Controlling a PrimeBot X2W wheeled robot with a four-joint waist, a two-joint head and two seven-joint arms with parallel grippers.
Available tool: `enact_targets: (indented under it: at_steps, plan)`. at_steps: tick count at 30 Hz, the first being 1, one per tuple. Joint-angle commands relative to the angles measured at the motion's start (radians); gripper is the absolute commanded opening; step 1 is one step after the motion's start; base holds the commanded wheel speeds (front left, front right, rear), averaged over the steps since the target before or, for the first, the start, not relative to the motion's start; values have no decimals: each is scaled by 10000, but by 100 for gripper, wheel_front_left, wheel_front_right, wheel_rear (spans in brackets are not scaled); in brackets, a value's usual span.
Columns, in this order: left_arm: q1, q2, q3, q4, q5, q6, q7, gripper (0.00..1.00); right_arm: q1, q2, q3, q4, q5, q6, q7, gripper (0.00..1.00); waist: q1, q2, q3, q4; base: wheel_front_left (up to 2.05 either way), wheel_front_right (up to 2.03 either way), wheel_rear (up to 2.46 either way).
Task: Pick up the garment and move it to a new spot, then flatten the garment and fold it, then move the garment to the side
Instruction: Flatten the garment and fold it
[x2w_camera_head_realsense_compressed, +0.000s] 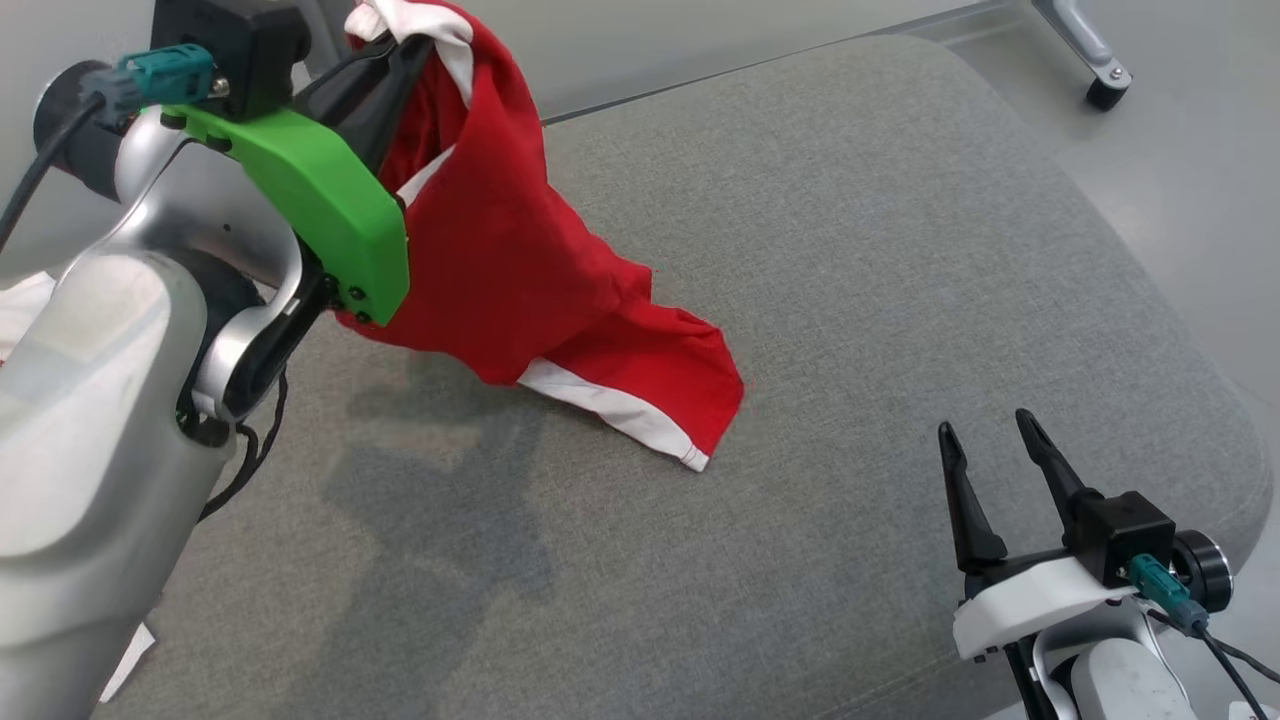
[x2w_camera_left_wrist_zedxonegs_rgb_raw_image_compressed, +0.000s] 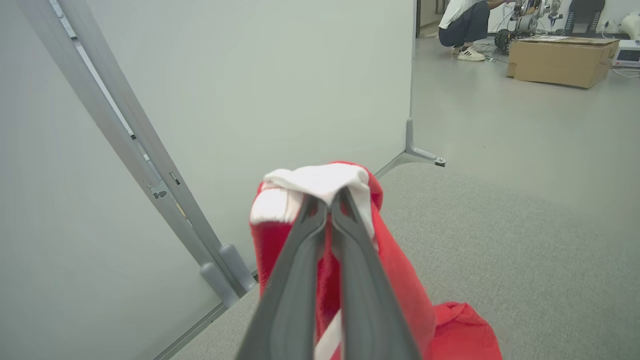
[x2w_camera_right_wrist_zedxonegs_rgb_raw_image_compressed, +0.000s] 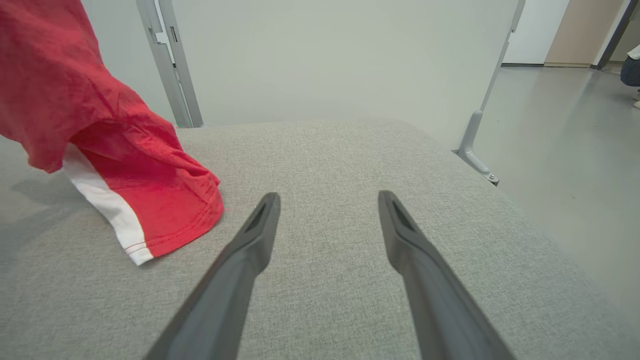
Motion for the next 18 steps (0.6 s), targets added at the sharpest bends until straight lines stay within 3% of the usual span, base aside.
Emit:
enact_targets:
  at_steps: [1,9,14,18]
  plan:
    - [136,104,-6,-339,-103,86,184,0,135,-8,-2,3,16,-14,-34,100,0,0,-79,83,0,0,0]
    - [417,442,-192,-3191,-1022,374,1992,0,189,-8,49,-4,128,-14,-34,100,0,0,-105,80,0,0,0]
    - [794,-319,-451,-3893,-2151,963,2860,0,123,-8,111,73,248,-14,-34,100,0,0,-75,36,0,0,0]
    - [1121,-953,-965,-3730,-2426,1272,3063,0,-105,-6,342,95,444,-14,-34,100,0,0,81,-103,0,0,0]
